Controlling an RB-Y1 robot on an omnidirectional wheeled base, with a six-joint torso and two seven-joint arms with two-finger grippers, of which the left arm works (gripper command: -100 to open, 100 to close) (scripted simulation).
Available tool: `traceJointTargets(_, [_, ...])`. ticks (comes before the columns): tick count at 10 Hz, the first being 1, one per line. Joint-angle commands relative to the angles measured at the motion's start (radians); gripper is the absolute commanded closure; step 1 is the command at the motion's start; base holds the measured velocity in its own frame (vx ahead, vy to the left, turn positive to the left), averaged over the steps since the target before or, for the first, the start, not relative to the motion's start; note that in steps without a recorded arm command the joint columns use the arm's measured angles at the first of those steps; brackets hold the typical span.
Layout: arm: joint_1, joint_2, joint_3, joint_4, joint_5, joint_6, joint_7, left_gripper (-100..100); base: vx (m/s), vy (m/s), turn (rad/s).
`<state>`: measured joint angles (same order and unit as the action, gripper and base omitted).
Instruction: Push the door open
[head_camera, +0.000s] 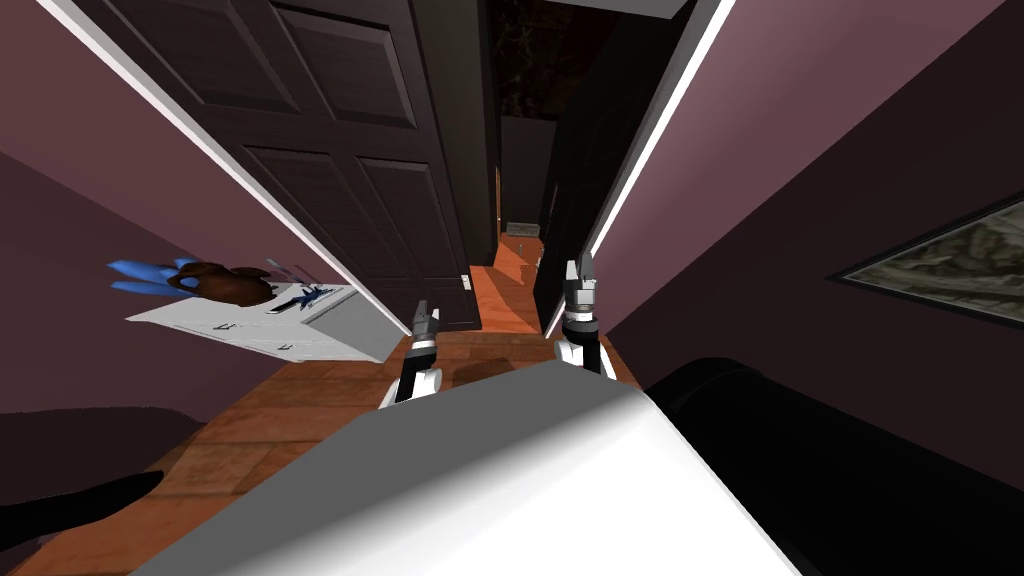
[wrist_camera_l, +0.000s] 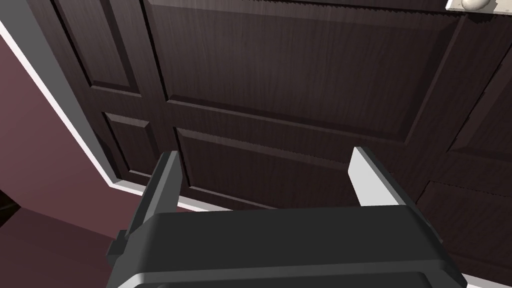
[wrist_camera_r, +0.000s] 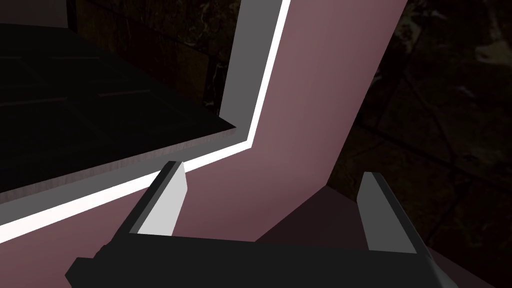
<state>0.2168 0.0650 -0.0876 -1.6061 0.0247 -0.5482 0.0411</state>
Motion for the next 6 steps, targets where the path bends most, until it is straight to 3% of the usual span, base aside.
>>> traceJointTargets(1, [-0.022, 0.004, -0.001, 0.050, -0.003, -0.012, 0.005, -100, 0.055, 0.017, 0.000])
traceJointTargets(3, [-0.053, 0.006, -0.006, 0.119, -0.010, -0.033, 0.010, -100, 0.076, 0.031, -0.005])
traceJointTargets(6, [-0.068, 0.006, -0.008, 0.179, -0.014, -0.044, 0.013, -100, 0.061, 0.017, -0.001])
